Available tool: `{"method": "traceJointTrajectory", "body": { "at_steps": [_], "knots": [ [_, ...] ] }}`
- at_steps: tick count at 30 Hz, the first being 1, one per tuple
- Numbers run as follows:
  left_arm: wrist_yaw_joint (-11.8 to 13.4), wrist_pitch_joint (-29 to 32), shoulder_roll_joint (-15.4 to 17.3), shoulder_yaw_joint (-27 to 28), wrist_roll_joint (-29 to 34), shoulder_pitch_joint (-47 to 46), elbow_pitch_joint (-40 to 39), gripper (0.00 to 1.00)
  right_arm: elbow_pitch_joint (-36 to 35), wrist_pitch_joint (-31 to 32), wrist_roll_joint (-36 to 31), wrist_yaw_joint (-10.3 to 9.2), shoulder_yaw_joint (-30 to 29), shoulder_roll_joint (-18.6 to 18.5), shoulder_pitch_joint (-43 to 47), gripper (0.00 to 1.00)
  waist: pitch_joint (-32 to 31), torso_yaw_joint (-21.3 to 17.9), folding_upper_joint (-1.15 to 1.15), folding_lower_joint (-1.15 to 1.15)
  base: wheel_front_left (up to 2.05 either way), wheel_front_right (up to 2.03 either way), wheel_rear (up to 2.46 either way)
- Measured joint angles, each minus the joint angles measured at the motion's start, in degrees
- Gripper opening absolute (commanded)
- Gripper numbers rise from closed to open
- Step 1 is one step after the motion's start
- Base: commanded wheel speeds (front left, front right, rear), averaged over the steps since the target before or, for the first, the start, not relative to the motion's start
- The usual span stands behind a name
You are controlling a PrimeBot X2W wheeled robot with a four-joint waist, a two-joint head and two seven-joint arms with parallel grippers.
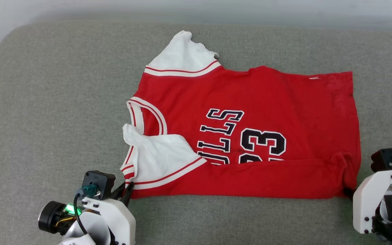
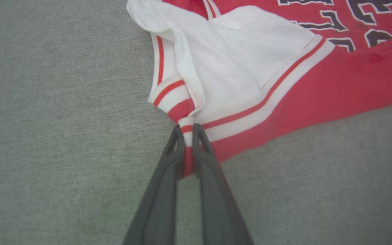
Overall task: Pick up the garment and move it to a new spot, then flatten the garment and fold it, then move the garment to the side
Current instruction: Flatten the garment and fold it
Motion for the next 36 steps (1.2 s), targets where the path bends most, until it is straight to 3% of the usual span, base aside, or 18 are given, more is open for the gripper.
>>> {"method": "traceJointTrajectory", "body": {
  "at_steps": [9, 20, 36],
  "knots": [
    [-0.82, 0.60, 0.16, -1.27, -1.21, 1.91, 1.98, 0.00, -0.97, 0.12, 1.92, 0.00, -1.74, -1.12, 1.99, 0.00, -4.29, -0.65, 0.00, 0.00, 0.00, 0.00, 0.00],
    [-0.53, 2.42, 2.99, -3.19, -2.18, 8.74, -0.09, 0.00, -8.33, 3.99, 2.55, 0.00, -4.74, -1.68, 12.12, 0.00, -9.97, -0.99, 0.01, -0.01, 0.00, 0.00, 0.00],
    [-1.62, 1.83, 1.40, -5.33, -1.98, 8.39, 6.16, 0.00, -8.77, 5.99, 1.91, 0.00, -4.61, 0.30, 16.05, 0.00, -8.55, -1.85, 0.00, 0.00, 0.00, 0.00, 0.00]
  ]
}}
